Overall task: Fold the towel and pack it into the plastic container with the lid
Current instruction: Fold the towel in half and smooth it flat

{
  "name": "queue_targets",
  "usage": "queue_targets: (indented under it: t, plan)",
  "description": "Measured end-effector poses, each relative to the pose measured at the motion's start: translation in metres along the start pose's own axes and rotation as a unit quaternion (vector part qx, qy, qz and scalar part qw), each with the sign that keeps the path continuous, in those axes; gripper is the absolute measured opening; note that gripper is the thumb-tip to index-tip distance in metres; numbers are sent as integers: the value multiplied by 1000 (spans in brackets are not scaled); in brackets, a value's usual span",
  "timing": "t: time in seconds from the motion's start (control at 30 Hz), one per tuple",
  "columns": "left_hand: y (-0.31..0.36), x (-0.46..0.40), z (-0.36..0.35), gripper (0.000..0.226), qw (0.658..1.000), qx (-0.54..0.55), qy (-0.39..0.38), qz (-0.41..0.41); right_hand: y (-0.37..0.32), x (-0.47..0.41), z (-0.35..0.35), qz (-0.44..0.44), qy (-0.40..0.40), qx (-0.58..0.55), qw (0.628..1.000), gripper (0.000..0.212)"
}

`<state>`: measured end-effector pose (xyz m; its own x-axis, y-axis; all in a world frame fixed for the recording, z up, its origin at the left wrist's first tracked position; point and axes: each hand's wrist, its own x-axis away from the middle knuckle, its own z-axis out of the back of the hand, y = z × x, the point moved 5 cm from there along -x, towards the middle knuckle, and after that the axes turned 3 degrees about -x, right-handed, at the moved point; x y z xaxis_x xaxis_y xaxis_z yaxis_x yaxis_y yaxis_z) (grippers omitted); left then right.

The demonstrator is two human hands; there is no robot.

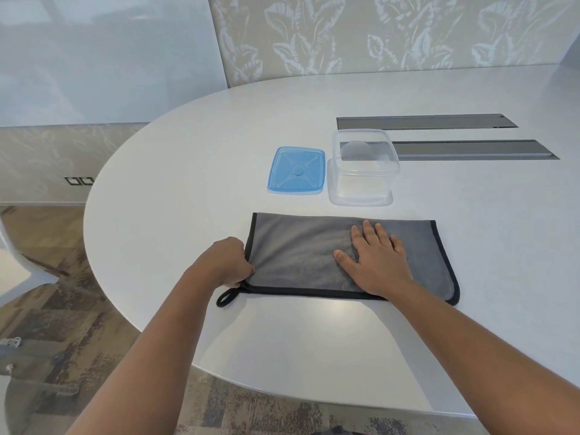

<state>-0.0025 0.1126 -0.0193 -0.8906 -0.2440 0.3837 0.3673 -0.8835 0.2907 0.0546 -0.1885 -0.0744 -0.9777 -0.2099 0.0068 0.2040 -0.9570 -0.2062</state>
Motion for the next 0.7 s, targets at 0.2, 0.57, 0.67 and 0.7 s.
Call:
queue_targets:
  t: [0.2, 0.57, 0.67, 0.7]
  plan:
    - [1, 0, 3, 25, 999, 41, -3, -10, -2, -4, 12, 2, -23, -17, 1000, 91]
    - [-10, 6, 11, 57, 1000, -15, 18, 21, -15, 4, -1, 23, 4, -11, 1000, 94]
    - [-10, 8, 23, 68, 992, -101, 79, 8, -15, 3, -5, 24, 4, -4, 1000, 93]
    - [-5, 8, 24, 64, 987, -113, 109, -20, -15, 4, -6, 24, 5, -3, 1000, 93]
